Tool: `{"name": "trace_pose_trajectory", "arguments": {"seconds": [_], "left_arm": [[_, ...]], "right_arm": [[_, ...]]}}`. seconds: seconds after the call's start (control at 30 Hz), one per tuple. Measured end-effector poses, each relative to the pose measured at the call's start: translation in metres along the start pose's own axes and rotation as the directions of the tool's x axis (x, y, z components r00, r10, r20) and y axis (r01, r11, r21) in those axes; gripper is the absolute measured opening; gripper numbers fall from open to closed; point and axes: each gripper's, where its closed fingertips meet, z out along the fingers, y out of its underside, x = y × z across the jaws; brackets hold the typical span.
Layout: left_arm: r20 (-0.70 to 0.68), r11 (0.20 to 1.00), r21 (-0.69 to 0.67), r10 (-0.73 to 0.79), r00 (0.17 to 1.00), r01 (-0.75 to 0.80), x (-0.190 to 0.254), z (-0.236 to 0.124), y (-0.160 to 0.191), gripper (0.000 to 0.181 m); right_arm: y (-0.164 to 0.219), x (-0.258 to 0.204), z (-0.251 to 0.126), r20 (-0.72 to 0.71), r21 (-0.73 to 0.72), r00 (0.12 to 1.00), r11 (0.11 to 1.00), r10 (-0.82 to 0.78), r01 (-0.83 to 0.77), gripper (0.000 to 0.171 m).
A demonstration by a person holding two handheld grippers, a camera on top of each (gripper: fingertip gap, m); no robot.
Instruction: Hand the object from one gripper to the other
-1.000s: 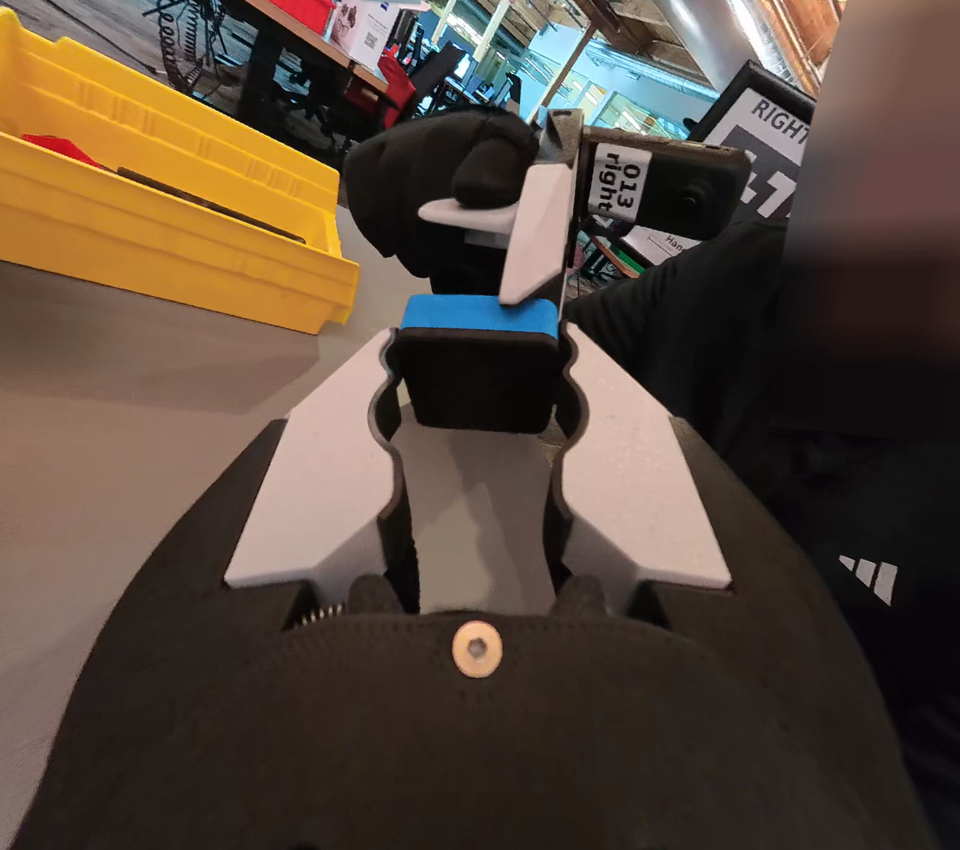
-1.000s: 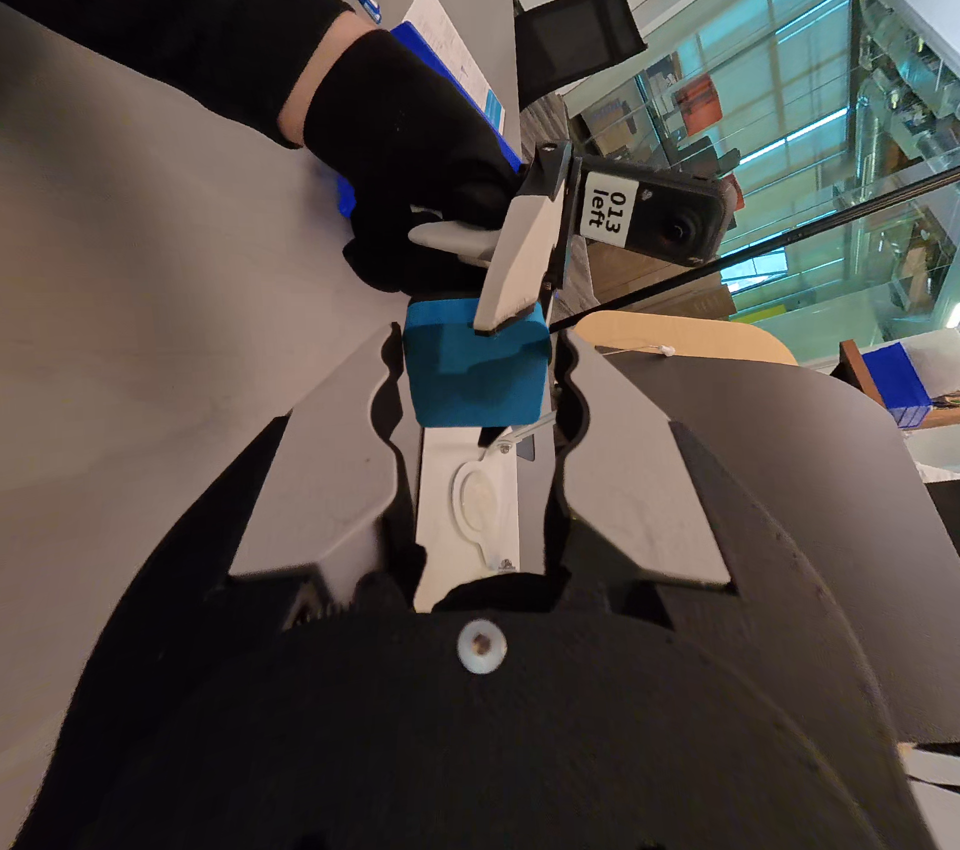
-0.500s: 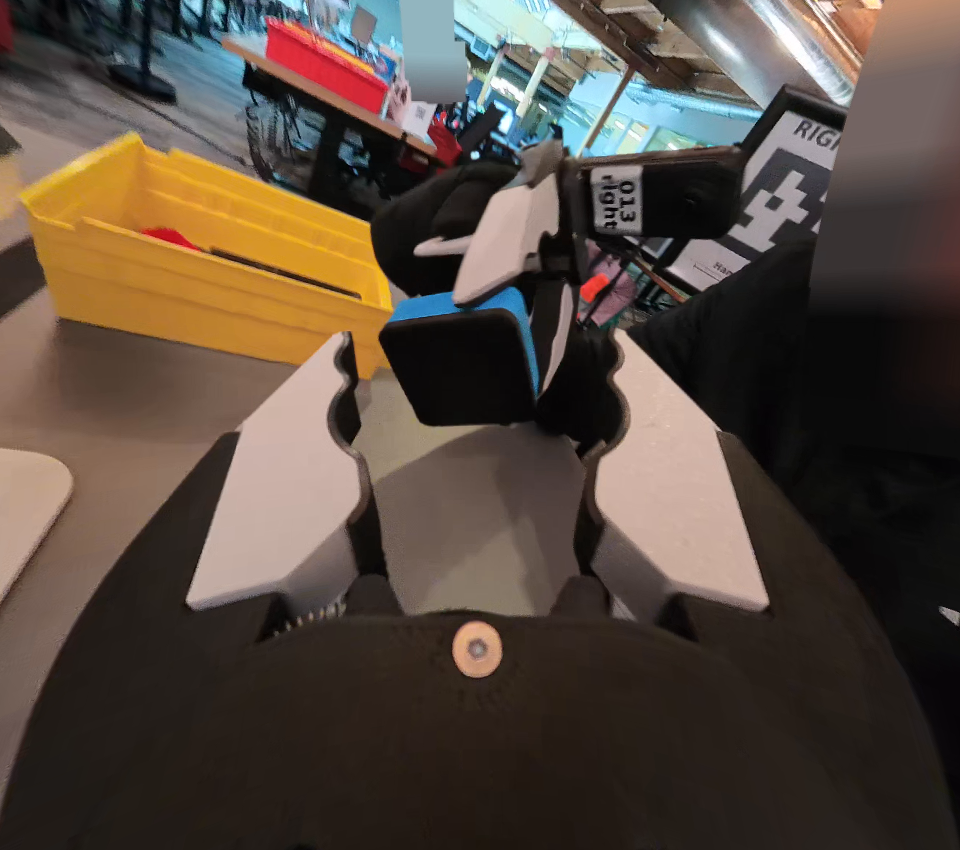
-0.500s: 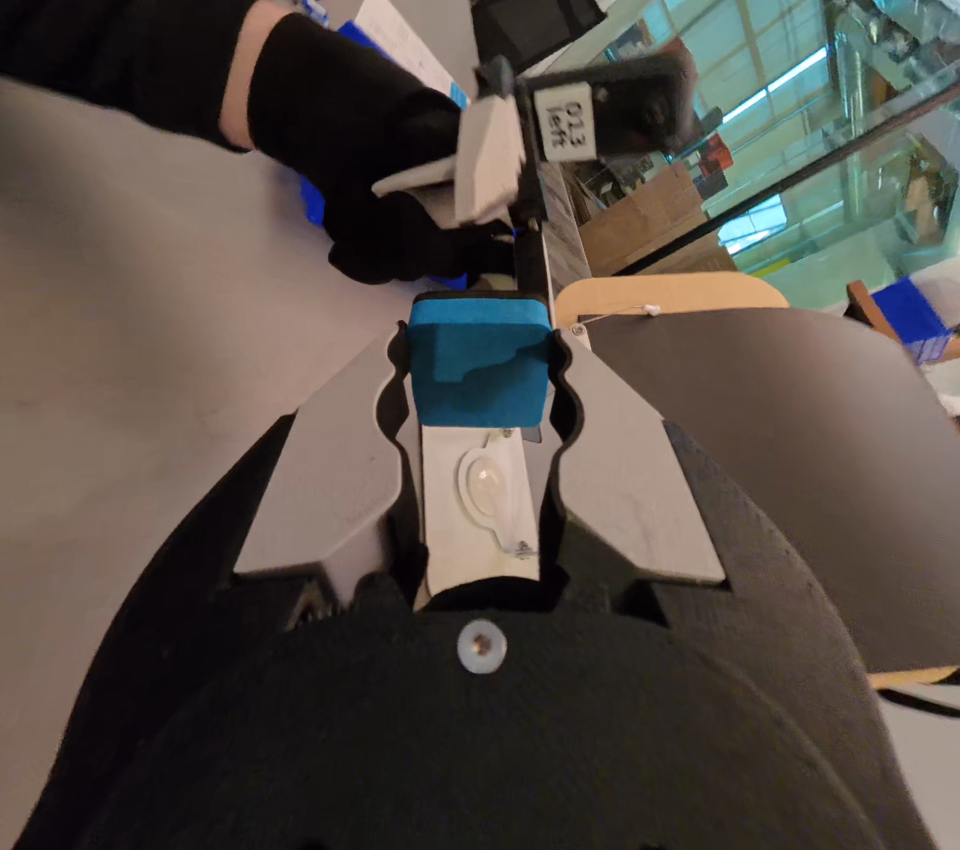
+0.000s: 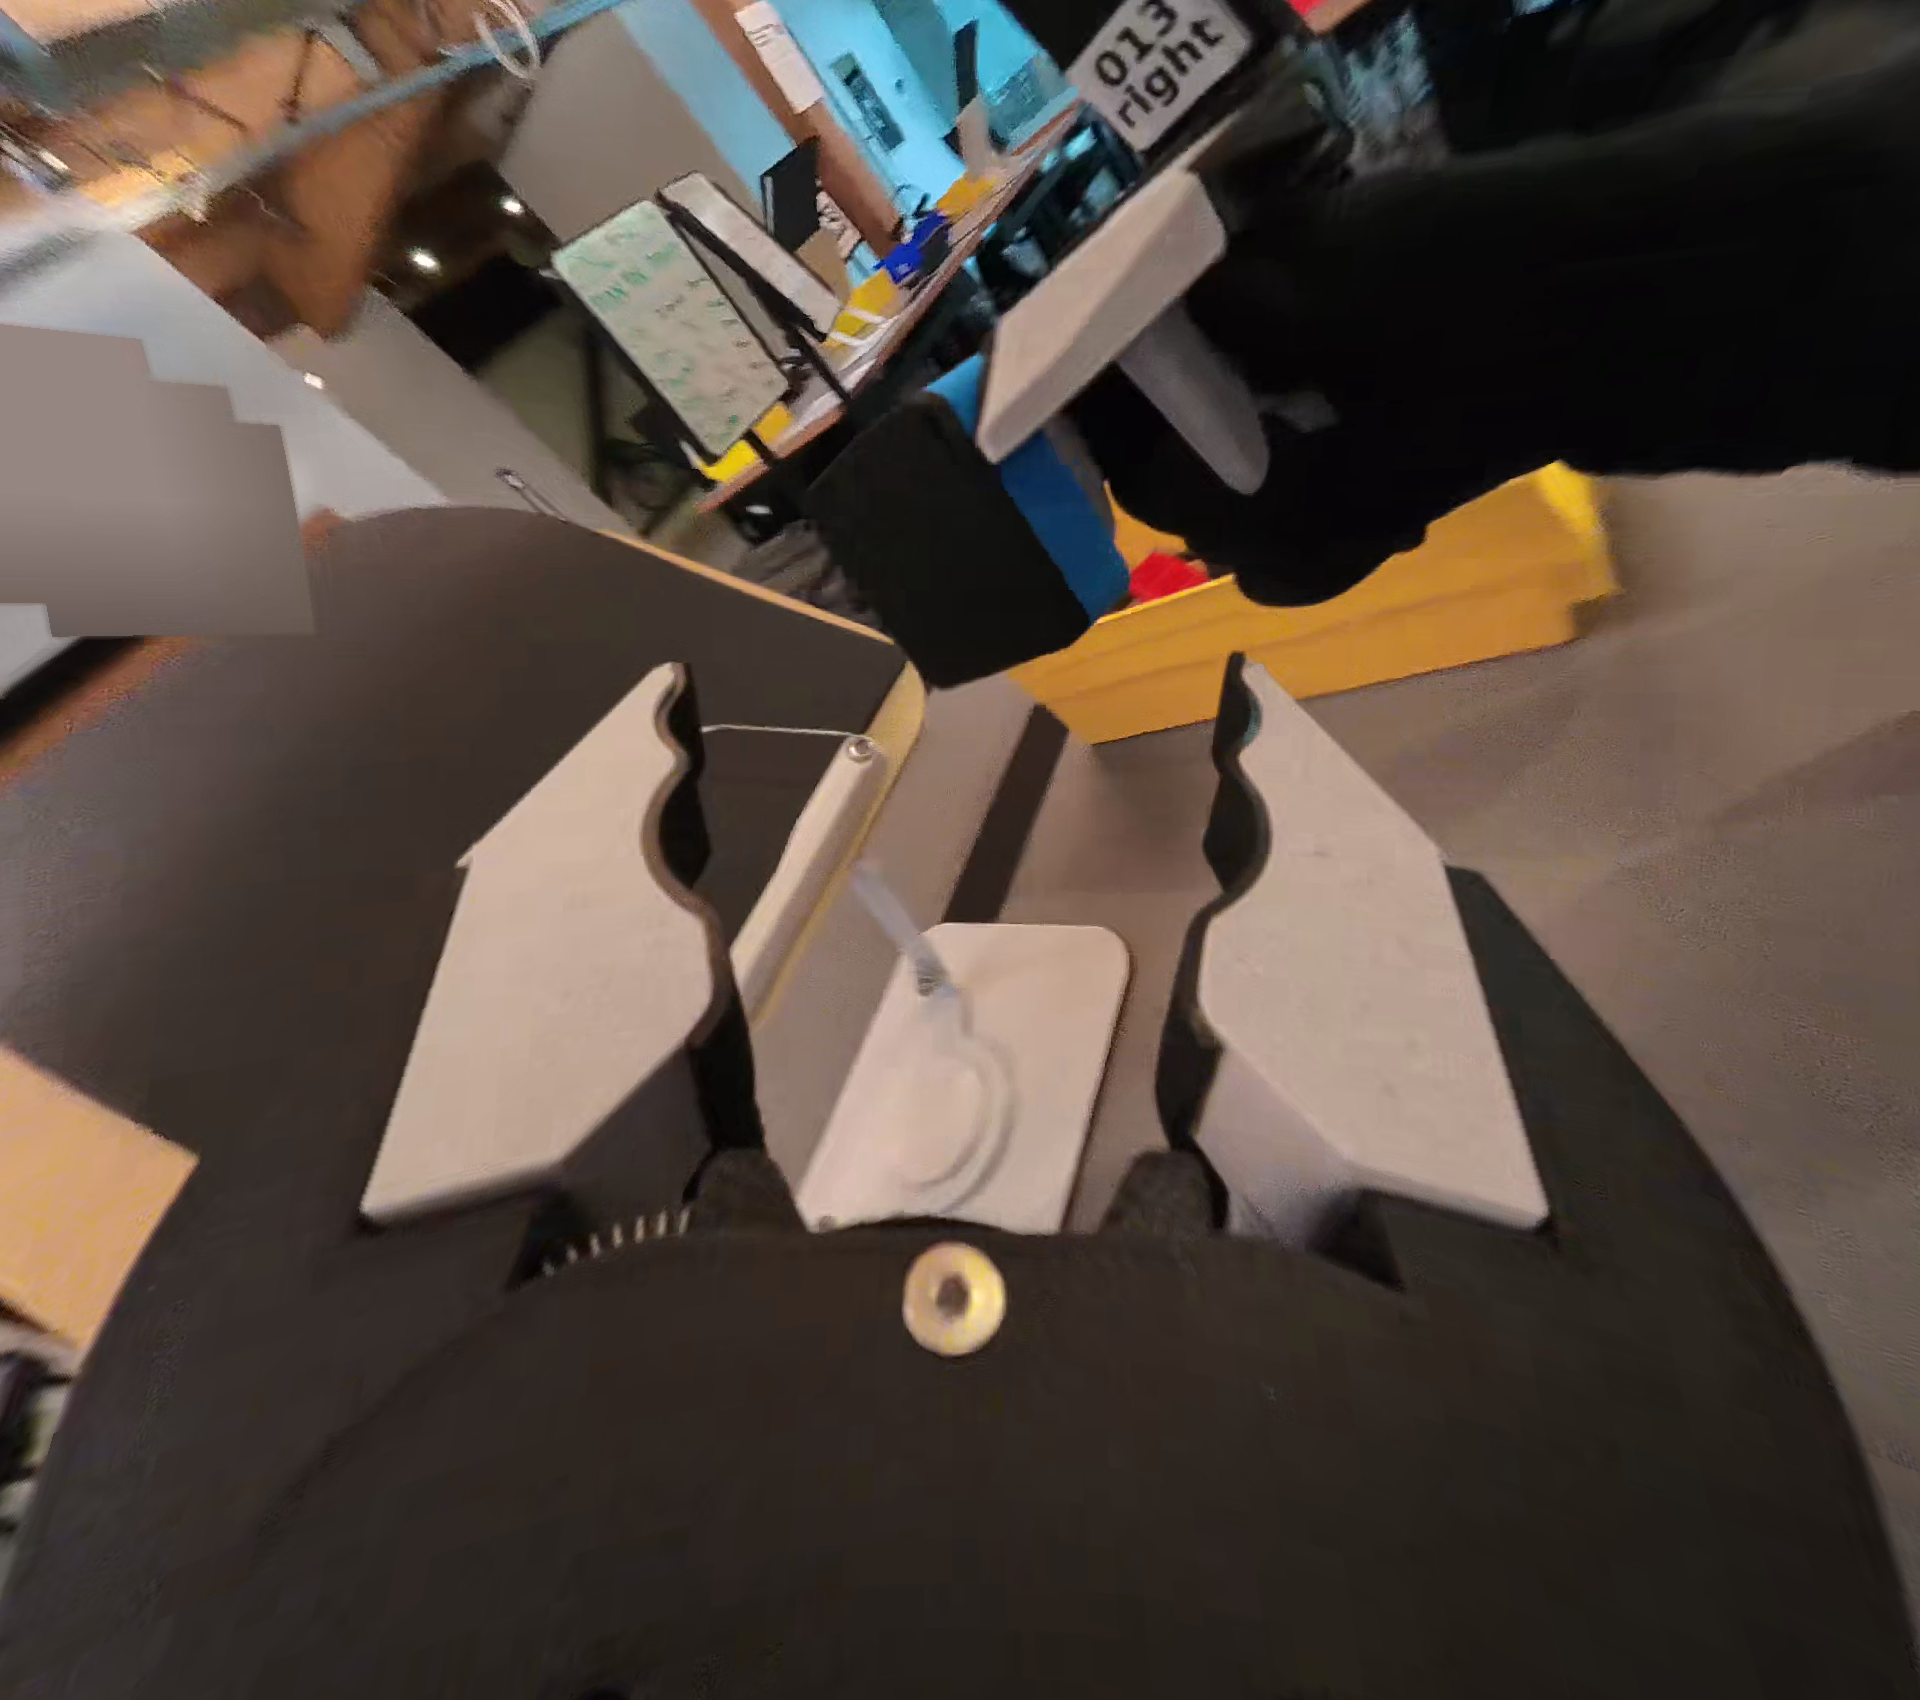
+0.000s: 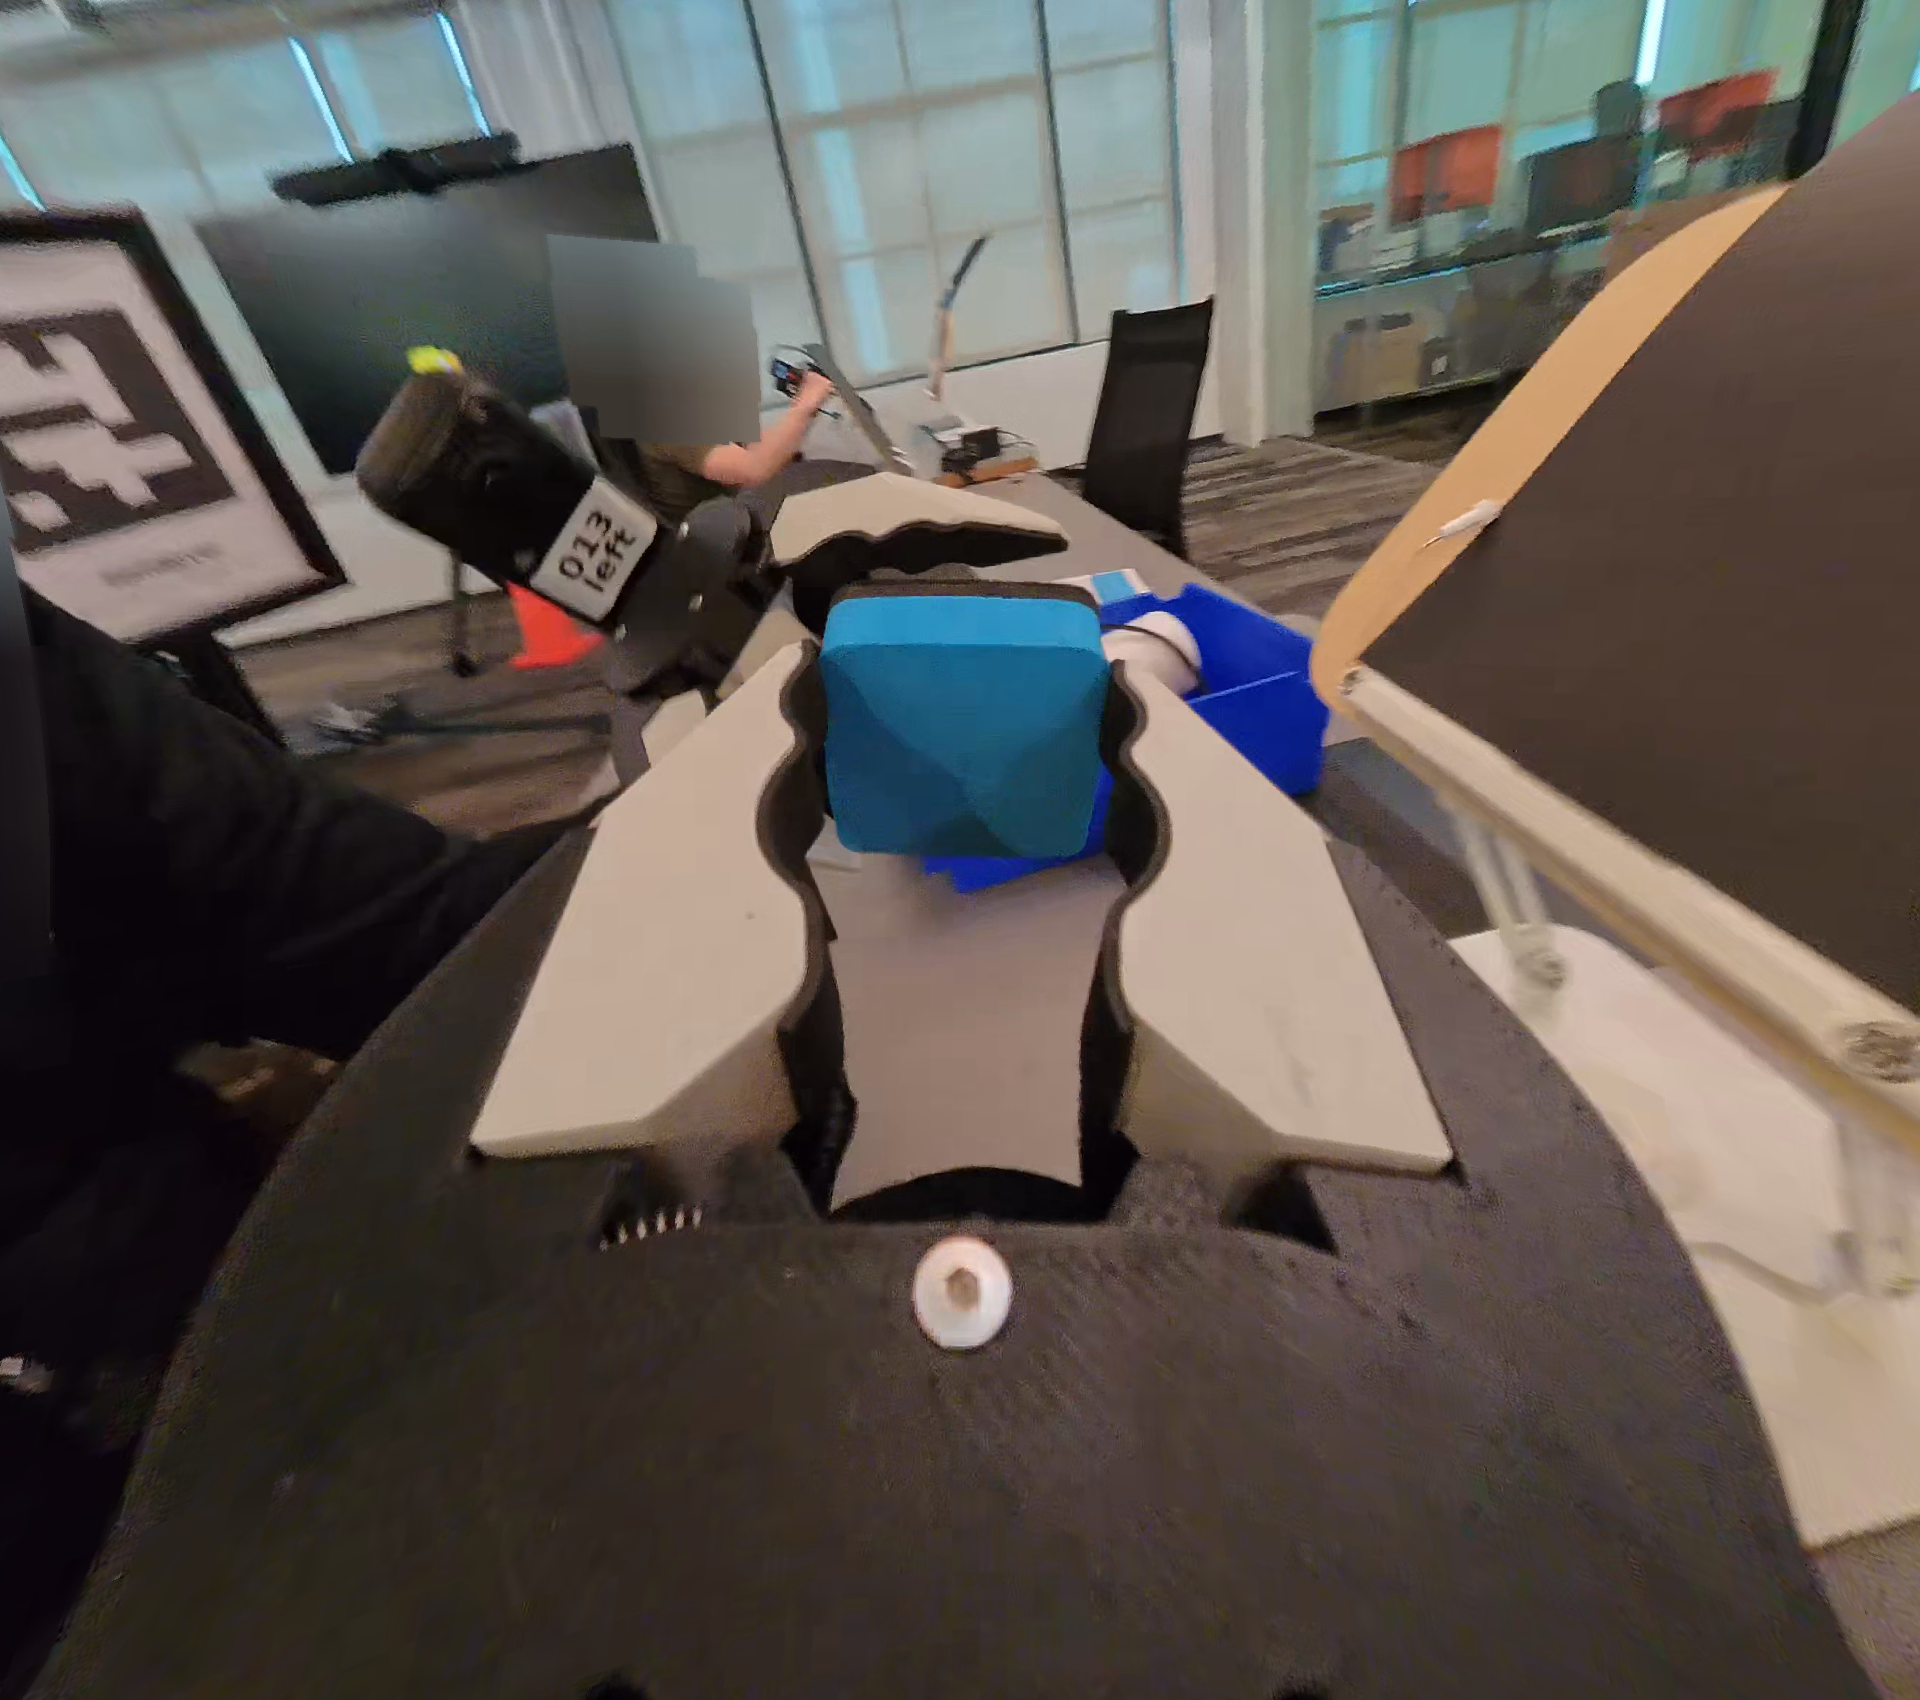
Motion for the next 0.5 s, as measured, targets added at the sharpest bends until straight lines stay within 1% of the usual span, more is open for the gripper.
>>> {"name": "trace_pose_trajectory", "arguments": {"seconds": [0.07, 0.13, 0.2, 0.33, 0.5], "left_arm": [[0.042, 0.997, -0.008, 0.083, 0.996, -0.082, 0.004, 0.004, -0.004, 0.099], [0.074, 0.986, -0.035, 0.164, 0.984, -0.162, 0.006, 0.007, -0.003, 0.099], [0.099, 0.974, -0.036, 0.226, 0.969, -0.223, 0.007, 0.006, -0.006, 0.095], [0.109, 0.956, -0.059, 0.292, 0.950, -0.287, 0.012, 0.008, -0.008, 0.087], [0.066, 0.935, -0.083, 0.349, 0.935, -0.344, 0.025, 0.014, -0.001, 0.079]], "right_arm": [[0.005, 0.000, 0.001, 0.040, -0.009, 0.995, 0.996, 0.087, -0.086, 0.051], [0.011, -0.003, 0.003, 0.084, -0.034, 0.986, 0.990, 0.143, -0.140, 0.051], [0.015, 0.000, 0.004, 0.078, -0.044, 0.982, 0.985, 0.171, -0.168, 0.051], [0.021, -0.002, 0.006, 0.109, -0.066, 0.969, 0.974, 0.221, -0.215, 0.051], [0.031, -0.015, 0.006, 0.181, -0.139, 0.953, 0.965, 0.244, -0.221, 0.051]]}}
